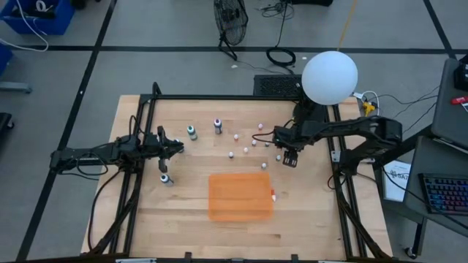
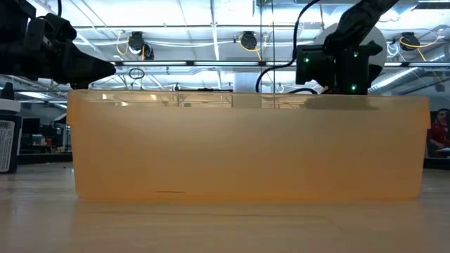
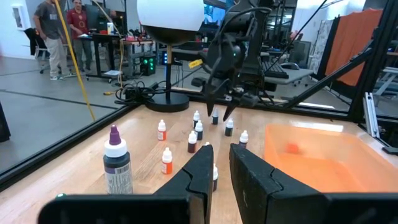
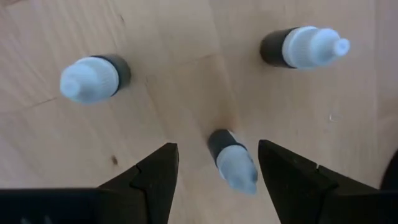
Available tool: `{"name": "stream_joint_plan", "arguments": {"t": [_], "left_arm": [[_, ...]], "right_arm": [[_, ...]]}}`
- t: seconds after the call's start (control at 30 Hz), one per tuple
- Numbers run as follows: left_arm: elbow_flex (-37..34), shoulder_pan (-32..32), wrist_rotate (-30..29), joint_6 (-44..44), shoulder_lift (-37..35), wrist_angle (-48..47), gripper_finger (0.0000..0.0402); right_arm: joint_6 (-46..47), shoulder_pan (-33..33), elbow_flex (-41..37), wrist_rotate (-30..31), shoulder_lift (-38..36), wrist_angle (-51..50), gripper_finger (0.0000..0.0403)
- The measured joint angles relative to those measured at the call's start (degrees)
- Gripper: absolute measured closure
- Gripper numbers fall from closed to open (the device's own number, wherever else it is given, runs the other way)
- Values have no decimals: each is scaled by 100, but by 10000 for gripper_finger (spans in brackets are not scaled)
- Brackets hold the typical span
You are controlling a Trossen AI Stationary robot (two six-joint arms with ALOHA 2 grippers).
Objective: Pick & Place food coloring
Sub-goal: Put the small black food coloring bottle into the orange bin
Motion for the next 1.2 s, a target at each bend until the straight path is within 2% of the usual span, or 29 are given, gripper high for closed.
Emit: {"name": "stream_joint_plan", "arguments": {"t": [0.87, 1.03, 1.2], "left_arm": [[-1, 1, -1, 0, 0, 0, 346], [0, 1, -1, 2, 0, 0, 346], [0, 0, -1, 0, 0, 0, 346]], "right_arm": [[2, -283, 0, 4, -5, -98, 242], [17, -283, 0, 4, -7, -101, 264], [20, -281, 0, -26, -7, -98, 303]]}}
